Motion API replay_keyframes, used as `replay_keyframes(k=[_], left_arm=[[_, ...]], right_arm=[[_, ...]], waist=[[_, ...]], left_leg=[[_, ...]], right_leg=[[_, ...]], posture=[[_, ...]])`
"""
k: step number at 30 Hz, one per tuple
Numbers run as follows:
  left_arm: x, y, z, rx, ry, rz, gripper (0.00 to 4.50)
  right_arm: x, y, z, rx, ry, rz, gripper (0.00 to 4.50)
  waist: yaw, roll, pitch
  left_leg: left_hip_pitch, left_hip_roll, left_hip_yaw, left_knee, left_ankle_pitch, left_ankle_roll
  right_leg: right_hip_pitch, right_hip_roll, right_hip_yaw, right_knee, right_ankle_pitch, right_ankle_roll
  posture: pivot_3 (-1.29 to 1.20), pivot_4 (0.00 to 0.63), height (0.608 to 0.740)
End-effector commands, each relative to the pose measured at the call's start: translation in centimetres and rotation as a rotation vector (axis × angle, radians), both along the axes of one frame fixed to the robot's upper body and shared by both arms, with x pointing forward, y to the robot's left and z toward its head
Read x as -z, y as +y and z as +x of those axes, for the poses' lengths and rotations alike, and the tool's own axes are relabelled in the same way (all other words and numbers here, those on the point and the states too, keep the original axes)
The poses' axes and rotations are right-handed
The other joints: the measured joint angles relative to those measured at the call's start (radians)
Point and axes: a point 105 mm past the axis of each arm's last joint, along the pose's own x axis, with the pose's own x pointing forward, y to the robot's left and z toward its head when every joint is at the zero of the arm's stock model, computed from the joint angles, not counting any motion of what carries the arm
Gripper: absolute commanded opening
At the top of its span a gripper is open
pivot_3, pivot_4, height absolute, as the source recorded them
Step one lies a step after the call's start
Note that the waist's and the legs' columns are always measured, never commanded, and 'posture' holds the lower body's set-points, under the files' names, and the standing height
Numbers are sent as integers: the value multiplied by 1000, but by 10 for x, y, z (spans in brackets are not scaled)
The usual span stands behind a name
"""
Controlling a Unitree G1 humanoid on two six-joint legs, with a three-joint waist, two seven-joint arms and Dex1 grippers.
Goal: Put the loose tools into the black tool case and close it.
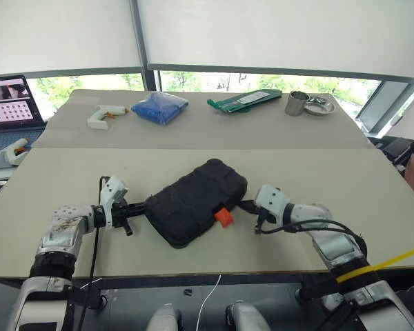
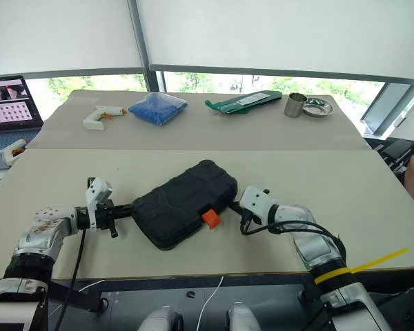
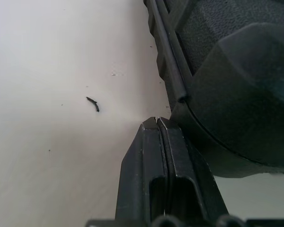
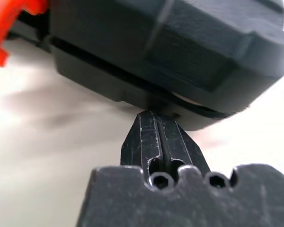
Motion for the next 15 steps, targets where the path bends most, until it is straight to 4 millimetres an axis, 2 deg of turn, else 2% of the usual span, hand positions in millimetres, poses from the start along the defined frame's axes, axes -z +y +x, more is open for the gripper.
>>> replay_keyframes(k=[1,3,5,9,12,15], left_arm=[[-48,14,6,-22,-154,-1,72],[-69,5,1,60,-131,-5,72],[-87,-14,-8,201,-101,53,72],[-105,-55,-8,332,-116,51,72],[-94,-97,-5,430,-100,59,72],[-62,-122,-4,462,-50,114,72]], right_arm=[[-13,-15,-1,10,-39,20,0],[-14,-23,-7,26,-25,37,0],[-15,-32,-16,57,-4,79,0],[-17,-36,-34,89,22,149,0],[-15,-29,-53,74,54,199,0],[-19,-21,-66,16,15,204,0]], waist=[[0,0,0],[2,0,0],[6,-1,0],[11,0,0],[10,1,0],[3,1,0]], left_leg=[[-1,0,0,0,0,0],[-3,0,-1,0,0,0],[-5,-1,-2,0,0,0],[-4,-5,-2,0,0,0],[-3,-6,-2,0,0,0],[-3,-6,-3,0,0,0]], right_leg=[[-1,0,0,0,0,0],[-2,0,-1,0,0,0],[-3,-1,-2,0,0,0],[-1,-4,-1,0,-1,3],[0,-4,0,0,-1,4],[0,-3,0,0,-1,4]], posture=[[0,150,740],[0,150,740],[0,150,740],[0,150,740],[0,150,740],[0,150,740]])
